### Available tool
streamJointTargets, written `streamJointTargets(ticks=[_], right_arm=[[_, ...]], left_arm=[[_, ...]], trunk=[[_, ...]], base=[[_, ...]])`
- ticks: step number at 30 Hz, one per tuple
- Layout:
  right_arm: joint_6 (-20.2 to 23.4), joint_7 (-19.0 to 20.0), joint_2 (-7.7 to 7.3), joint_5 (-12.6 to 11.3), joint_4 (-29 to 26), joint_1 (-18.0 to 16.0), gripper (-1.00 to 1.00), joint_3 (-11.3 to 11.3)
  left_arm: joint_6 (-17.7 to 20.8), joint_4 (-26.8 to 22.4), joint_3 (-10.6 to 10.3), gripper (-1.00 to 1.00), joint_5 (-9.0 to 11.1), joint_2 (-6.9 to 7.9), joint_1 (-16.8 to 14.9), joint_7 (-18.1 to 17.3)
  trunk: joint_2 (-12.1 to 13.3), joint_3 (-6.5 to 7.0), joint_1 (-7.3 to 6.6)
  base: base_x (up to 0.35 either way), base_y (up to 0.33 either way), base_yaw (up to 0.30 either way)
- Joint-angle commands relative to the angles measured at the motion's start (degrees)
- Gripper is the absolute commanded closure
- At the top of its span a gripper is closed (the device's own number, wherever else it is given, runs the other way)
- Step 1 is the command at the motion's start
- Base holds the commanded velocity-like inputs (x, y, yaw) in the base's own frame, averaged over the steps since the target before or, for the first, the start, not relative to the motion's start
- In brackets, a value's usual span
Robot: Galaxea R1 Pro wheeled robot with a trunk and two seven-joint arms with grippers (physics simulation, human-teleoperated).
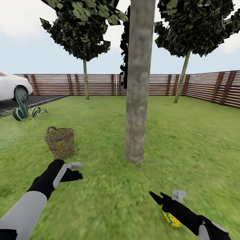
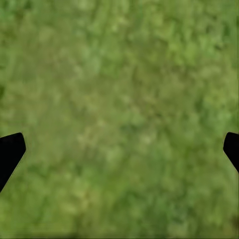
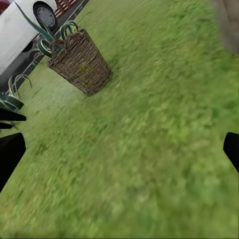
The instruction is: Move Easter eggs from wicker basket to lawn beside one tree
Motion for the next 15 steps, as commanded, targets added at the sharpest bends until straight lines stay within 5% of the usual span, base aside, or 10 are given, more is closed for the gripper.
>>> streamJointTargets(ticks=[1, 7, 15], right_arm=[[0.4, 0.1, 0.05, -0.2, 0.0, 0.0, -1.00, -0.1], [0.4, 0.2, 0.05, -0.2, 0.0, 0.0, -1.00, -0.1], [0.4, 0.1, 0.05, -0.2, 0.1, 0.0, -1.00, -0.1]], left_arm=[[0.2, 0.0, -0.2, -1.00, 0.2, 0.06, 0.0, 0.1], [0.2, -0.1, -0.2, -1.00, 0.2, 0.06, 0.0, 0.1], [0.2, -0.1, -0.2, -1.00, 0.2, 0.06, 0.0, 0.1]], trunk=[[0.0, 0.17, -0.04], [0.1, 1.50, -0.19], [3.3, 2.93, -1.95]], base=[[0.000, 0.000, 0.281], [0.000, 0.000, 0.281], [0.000, 0.000, 0.281]])
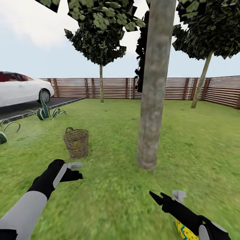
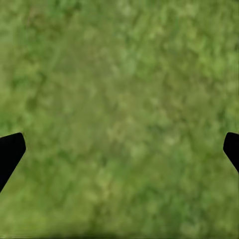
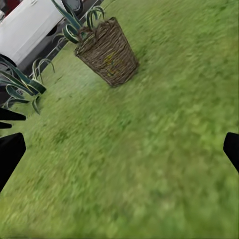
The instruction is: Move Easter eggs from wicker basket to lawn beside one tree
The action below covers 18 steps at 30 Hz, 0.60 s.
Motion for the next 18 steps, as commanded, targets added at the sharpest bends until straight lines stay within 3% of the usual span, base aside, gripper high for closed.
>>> streamJointTargets(ticks=[1, 18], right_arm=[[0.4, 0.1, 0.05, -0.2, 0.0, 0.0, -1.00, -0.1], [0.4, -0.1, 0.06, -0.3, 0.0, 0.0, -1.00, -0.1]], left_arm=[[0.2, 0.0, -0.2, -1.00, 0.2, 0.06, 0.0, 0.1], [0.2, 0.0, -0.4, -1.00, 0.2, -0.03, 0.0, 0.1]], trunk=[[0.4, 0.12, -0.24], [7.2, 3.17, -3.97]], base=[[0.000, 0.000, 0.280], [0.000, 0.000, 0.280]])
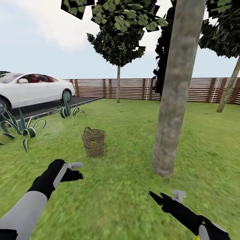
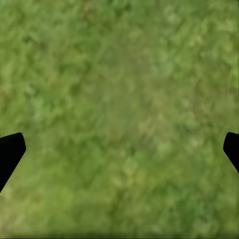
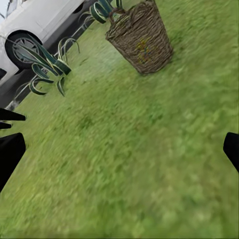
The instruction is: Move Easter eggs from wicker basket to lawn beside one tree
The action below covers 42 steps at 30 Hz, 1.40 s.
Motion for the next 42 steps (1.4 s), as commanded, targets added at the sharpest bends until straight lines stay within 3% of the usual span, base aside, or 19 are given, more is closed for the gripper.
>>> streamJointTargets(ticks=[1, 16, 42], right_arm=[[0.4, 0.2, 0.05, -0.2, 0.0, 0.0, -1.00, -0.1], [0.3, 0.3, 0.06, -0.2, 0.0, 0.0, -1.00, -0.1], [0.3, 0.2, 0.08, -0.2, 0.0, 0.0, -1.00, -0.2]], left_arm=[[0.2, -0.1, -0.2, -1.00, 0.2, 0.06, 0.0, 0.1], [0.2, -0.2, -0.2, -1.00, 0.2, 0.06, 0.0, 0.1], [0.2, -0.5, -0.3, -1.00, 0.2, -0.01, 0.0, 0.1]], trunk=[[0.4, 0.12, -0.24], [6.4, 2.81, -3.53], [16.8, 7.48, -9.24]], base=[[0.000, 0.000, 0.280], [0.000, 0.000, 0.260], [0.000, 0.000, 0.012]])
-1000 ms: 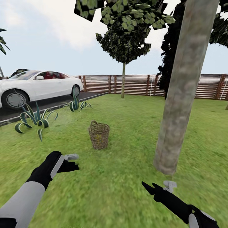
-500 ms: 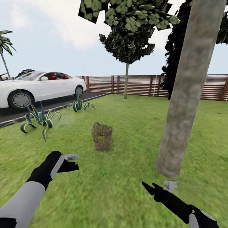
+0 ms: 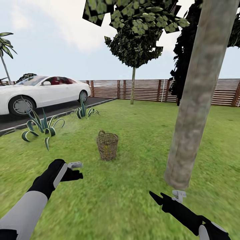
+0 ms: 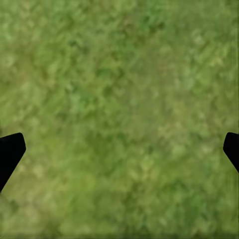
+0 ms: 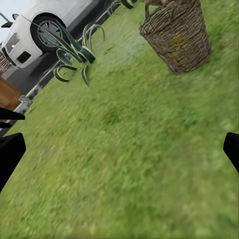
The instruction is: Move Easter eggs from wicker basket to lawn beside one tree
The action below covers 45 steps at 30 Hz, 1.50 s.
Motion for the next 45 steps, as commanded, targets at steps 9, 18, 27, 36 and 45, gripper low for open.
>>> streamJointTargets(ticks=[9, 18, 27, 36, 45], right_arm=[[0.4, 0.0, 0.11, -0.2, 0.0, 0.0, -1.00, 0.0], [0.4, -0.1, 0.15, -0.2, 0.0, 0.0, -1.00, 0.1], [0.4, -0.2, 0.19, -0.2, 0.0, 0.0, -1.00, 0.3], [0.4, -1.6, 0.20, -0.3, 0.0, 0.0, -1.00, 0.6], [0.4, -1.7, 0.20, -0.3, 0.0, 0.0, -1.00, 0.6]], left_arm=[[0.2, -0.2, -0.2, -1.00, 0.2, 0.05, 0.0, 0.1], [0.2, -0.1, -0.2, -1.00, 0.2, 0.05, 0.0, 0.1], [0.2, -0.1, -0.2, -1.00, 0.2, 0.05, 0.0, 0.1], [0.2, 0.0, -0.2, -1.00, 0.2, 0.05, 0.0, 0.1], [0.2, 0.0, -0.2, -1.00, 0.3, -0.04, 0.0, 0.1]], trunk=[[3.6, 1.61, -1.99], [7.2, 3.24, -3.97], [10.8, 4.85, -5.94], [14.4, 6.47, -7.92], [18.0, 8.08, -9.90]], base=[[0.000, 0.000, 0.050], [0.000, 0.000, 0.252], [0.000, 0.000, 0.288], [0.000, 0.000, 0.289], [0.000, 0.000, 0.289]])
